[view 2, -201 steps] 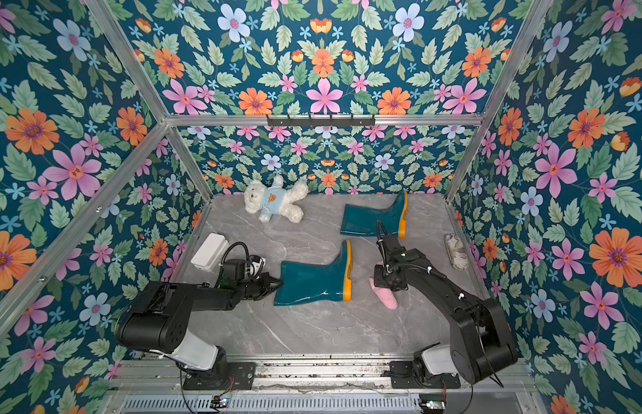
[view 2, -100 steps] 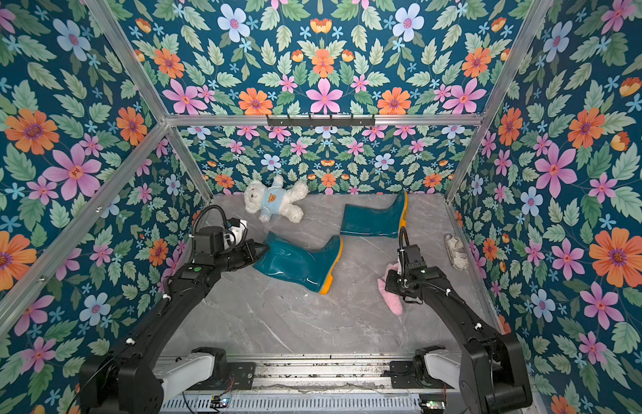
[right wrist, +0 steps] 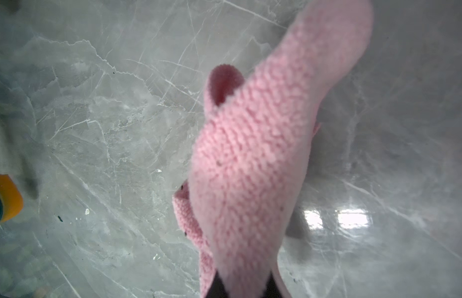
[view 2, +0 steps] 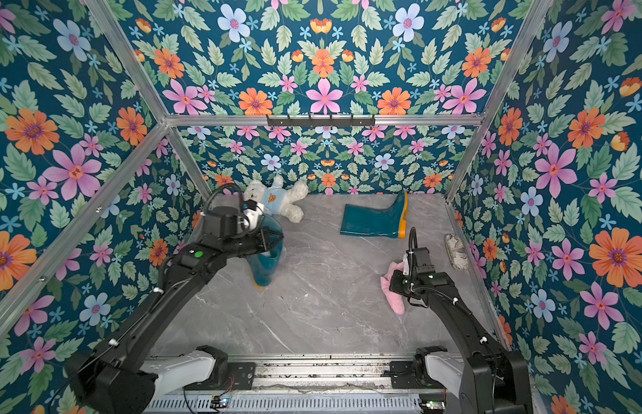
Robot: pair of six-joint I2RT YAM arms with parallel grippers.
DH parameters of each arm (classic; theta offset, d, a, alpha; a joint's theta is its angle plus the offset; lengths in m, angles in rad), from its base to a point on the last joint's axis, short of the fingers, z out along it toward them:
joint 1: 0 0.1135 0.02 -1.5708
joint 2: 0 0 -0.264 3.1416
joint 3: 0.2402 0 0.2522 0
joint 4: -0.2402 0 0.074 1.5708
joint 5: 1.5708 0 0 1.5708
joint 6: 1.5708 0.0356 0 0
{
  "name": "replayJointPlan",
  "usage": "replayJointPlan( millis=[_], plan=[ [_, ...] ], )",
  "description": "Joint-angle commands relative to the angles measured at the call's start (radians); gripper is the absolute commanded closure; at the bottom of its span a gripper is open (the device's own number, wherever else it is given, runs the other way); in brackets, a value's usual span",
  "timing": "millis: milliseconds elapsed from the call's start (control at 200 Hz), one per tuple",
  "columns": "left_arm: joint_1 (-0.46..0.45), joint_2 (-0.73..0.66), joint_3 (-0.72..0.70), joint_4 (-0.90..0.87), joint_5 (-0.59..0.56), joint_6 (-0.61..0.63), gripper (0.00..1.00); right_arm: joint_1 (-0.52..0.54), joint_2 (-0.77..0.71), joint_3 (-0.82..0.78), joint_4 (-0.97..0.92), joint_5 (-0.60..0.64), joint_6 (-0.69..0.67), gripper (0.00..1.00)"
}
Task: Wipe the rubber boots with a cloth
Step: Adjust the rubber boot at the center of the board.
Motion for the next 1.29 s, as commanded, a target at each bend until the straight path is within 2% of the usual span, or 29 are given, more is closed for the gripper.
replayJointPlan(
  millis=[0,105,200,375,510,580,650,760,870,985,1085,1160,1290],
  plan=[
    [-0.123,0.099,-0.009,0.135,-0.045,-0.042,1.00,-0.005,-0.006,-0.005,0.014,-0.005,0.003,1.00],
    [-0.237,0.230,-0.012,0.224,-0.081,-0.086,1.00,-0.012,-0.009,-0.007,0.015,-0.004,0.003,1.00],
    [-0.302,0.349,0.018,0.277,-0.090,-0.116,1.00,-0.020,-0.010,-0.004,0.016,-0.006,0.003,1.00],
    [-0.372,0.557,0.127,0.323,-0.105,-0.165,1.00,-0.040,-0.024,-0.006,0.015,-0.013,0.009,1.00],
    [-0.401,0.714,0.245,0.307,-0.067,-0.173,1.00,-0.043,-0.036,-0.003,0.006,-0.015,0.018,1.00],
    [-0.408,0.779,0.306,0.263,-0.046,-0.161,0.77,-0.045,-0.044,0.002,-0.002,-0.012,0.020,1.00],
    [-0.413,0.806,0.325,0.236,-0.034,-0.149,0.65,-0.047,-0.052,0.007,-0.012,-0.008,0.022,1.00],
    [-0.413,0.794,0.325,0.200,-0.036,-0.125,0.51,-0.048,-0.058,0.015,-0.023,0.000,0.021,1.00],
    [-0.412,0.732,0.330,0.139,-0.046,-0.075,0.53,-0.048,-0.060,0.023,-0.031,0.000,0.026,1.00],
    [-0.393,0.588,0.279,0.087,-0.136,-0.032,0.52,-0.048,-0.066,0.035,-0.039,-0.006,0.031,1.00],
    [-0.316,0.435,0.159,0.084,-0.186,-0.017,0.52,-0.048,-0.069,0.052,-0.051,-0.003,0.026,1.00],
    [-0.226,0.327,0.035,0.109,-0.198,-0.004,0.52,-0.049,-0.067,0.064,-0.064,0.000,0.018,1.00],
    [-0.105,0.214,-0.149,0.163,-0.206,0.033,0.52,-0.048,-0.058,0.078,-0.074,0.003,0.010,1.00]
  ],
)
